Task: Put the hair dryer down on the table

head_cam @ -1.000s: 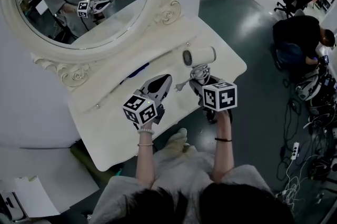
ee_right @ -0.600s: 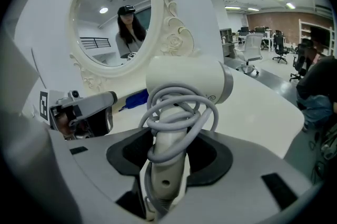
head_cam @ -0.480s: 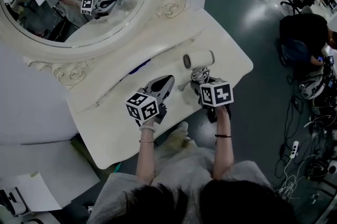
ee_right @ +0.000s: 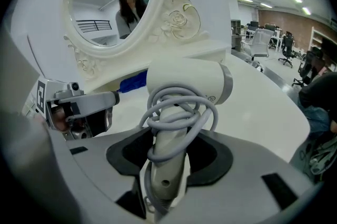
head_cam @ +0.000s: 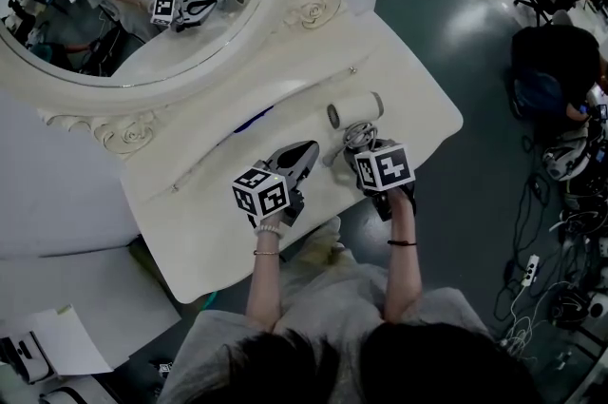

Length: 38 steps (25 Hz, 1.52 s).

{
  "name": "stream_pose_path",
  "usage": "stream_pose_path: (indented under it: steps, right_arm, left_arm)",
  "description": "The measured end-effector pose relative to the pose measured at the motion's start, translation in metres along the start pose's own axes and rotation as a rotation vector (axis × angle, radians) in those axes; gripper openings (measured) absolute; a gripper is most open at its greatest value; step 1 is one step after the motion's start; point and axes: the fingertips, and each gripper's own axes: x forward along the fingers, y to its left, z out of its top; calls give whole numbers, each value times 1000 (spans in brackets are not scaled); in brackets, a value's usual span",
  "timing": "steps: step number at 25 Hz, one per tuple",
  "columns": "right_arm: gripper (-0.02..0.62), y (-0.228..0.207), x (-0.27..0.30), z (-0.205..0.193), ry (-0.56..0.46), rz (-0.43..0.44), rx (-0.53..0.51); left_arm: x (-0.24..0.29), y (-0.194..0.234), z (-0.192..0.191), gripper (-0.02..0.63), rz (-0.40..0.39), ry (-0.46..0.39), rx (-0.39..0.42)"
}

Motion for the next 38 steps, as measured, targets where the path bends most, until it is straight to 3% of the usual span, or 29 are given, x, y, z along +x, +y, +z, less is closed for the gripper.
stream_pose_path:
  steps: [29,35,38]
  right_arm:
    - [196,-1,24,-20,171,-47,-110]
    - [198,-8,24,-25,225,-99,-143]
    - [199,-5,27,-16,188,-88,-158]
  left_arm:
    - [-1,10,-19,5,20,35,-55]
    - [-1,12,-19,5,24,37,-57]
    - [-1,13,-20,5,26,39,-58]
